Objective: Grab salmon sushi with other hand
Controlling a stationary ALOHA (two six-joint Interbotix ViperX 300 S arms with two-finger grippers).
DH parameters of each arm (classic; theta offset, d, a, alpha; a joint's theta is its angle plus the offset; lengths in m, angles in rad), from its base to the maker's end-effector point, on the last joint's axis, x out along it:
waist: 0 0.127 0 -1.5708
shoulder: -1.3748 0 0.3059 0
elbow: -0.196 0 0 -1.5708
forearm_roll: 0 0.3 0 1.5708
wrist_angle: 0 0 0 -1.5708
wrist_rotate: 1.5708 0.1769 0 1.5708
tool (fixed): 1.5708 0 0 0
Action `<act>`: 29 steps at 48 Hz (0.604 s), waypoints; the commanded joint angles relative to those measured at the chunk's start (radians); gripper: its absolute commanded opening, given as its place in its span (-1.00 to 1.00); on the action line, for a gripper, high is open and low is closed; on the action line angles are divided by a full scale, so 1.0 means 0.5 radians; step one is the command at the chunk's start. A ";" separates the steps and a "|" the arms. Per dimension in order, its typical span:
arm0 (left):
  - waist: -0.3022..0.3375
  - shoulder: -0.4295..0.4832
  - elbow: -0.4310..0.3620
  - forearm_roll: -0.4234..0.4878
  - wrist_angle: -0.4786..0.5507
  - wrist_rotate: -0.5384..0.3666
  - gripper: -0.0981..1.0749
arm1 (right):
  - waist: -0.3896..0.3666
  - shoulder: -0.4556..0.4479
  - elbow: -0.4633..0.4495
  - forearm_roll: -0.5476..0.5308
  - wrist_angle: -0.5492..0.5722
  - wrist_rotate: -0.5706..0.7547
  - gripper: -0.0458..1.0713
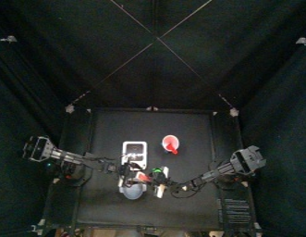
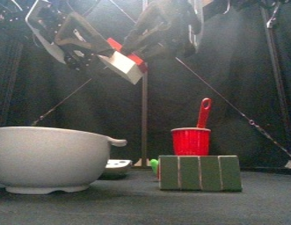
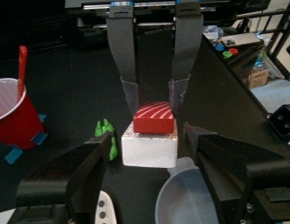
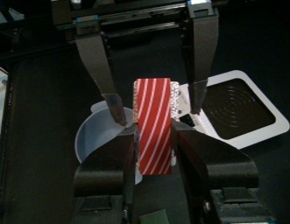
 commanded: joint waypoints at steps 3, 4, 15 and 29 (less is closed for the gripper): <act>-0.003 -0.006 -0.052 0.009 -0.006 -0.003 0.60 | 0.000 -0.040 -0.052 -0.009 0.012 0.006 -0.06; -0.003 -0.009 -0.052 0.006 -0.006 -0.003 0.58 | 0.000 -0.040 -0.049 -0.012 0.012 0.006 -0.06; -0.009 -0.006 -0.052 0.086 -0.006 -0.003 0.30 | 0.000 -0.040 -0.049 -0.009 0.012 0.006 -0.06; -0.018 -0.009 -0.049 0.129 -0.006 -0.003 -0.02 | 0.000 -0.040 -0.049 -0.003 0.015 0.006 -0.06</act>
